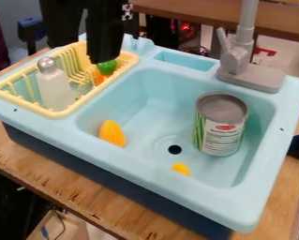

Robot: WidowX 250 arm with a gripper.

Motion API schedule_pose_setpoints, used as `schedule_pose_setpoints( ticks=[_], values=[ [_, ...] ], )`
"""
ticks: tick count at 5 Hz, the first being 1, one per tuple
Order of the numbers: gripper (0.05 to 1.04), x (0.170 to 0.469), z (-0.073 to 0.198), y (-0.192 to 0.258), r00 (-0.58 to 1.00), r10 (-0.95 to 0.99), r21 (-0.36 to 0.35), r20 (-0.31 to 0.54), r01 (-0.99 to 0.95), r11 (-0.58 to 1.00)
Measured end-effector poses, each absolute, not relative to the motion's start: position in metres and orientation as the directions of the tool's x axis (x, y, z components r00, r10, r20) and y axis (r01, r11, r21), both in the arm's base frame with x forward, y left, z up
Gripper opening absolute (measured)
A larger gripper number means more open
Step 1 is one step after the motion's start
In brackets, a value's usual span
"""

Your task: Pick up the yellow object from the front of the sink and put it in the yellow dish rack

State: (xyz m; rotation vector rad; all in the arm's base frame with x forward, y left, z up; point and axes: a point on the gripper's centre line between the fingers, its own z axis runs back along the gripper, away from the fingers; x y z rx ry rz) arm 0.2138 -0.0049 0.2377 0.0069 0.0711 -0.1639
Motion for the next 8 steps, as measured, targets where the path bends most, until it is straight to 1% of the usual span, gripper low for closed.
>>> schedule_pose_setpoints(
  ticks=[1,2,3,4,5,6,7,8],
  values=[
    [1.001,0.215,0.232,-0.005,0.983,-0.157,-0.002,-0.096,0.157,0.988],
    [1.001,0.229,0.215,-0.029,0.974,-0.193,-0.011,-0.117,0.193,0.981],
    [1.001,0.237,0.204,-0.056,0.957,-0.259,-0.017,-0.129,0.259,0.966],
    [1.001,0.246,0.19,-0.072,0.951,-0.283,-0.031,-0.126,0.281,0.959],
    [1.001,0.253,0.177,-0.086,0.944,-0.303,-0.03,-0.13,0.301,0.953],
    [1.001,0.261,0.162,-0.091,0.952,-0.281,-0.028,-0.125,0.279,0.96],
    [1.001,0.261,0.15,-0.091,0.95,-0.281,-0.028,-0.135,0.279,0.96],
    [1.001,0.263,0.139,-0.092,0.944,-0.283,-0.029,-0.169,0.282,0.959]
  ],
)
